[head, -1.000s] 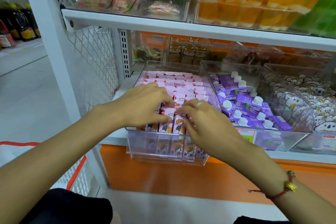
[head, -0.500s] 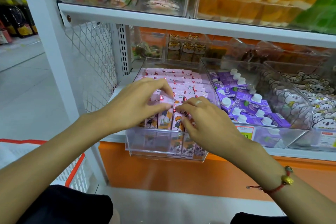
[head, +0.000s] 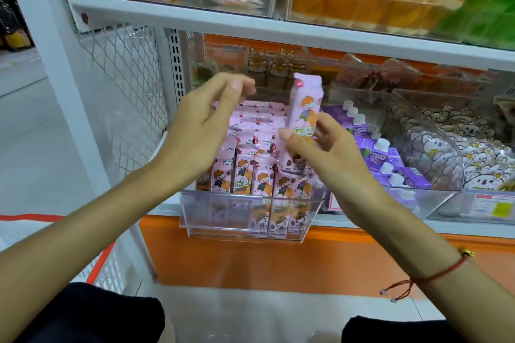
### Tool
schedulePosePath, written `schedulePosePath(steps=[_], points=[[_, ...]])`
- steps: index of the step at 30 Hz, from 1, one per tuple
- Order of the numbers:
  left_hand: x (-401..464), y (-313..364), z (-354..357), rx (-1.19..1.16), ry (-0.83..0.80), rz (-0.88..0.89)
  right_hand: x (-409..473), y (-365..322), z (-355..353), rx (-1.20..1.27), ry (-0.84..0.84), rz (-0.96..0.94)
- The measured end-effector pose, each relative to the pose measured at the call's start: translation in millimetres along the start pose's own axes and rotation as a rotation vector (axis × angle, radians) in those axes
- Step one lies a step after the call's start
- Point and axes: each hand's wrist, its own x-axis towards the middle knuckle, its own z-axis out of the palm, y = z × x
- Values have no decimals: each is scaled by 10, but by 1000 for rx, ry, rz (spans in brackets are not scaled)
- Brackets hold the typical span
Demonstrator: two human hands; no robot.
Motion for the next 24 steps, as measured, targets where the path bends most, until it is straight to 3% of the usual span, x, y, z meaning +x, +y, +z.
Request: schedulePosePath(steps=[2, 6, 15, 17, 19, 22, 24], points=[[25, -150, 14, 250, -133, -30, 20, 10, -50, 90, 19, 58], [24, -318, 62, 730, -417, 72, 10, 13, -43, 110, 36, 91], [15, -346, 79, 849, -375, 92, 17, 52, -38, 89, 62, 130], [-37, -292, 78, 712, -276, 80, 25, 64, -34, 94, 76, 141], [-83, -158, 63, 324, -175, -51, 33, 69, -30, 108, 91, 152], [-149, 53, 88, -244, -309, -292, 28, 56, -24, 147, 100, 166], [-212, 102, 138, -278, -374, -304, 20, 48, -18, 169, 99, 157]])
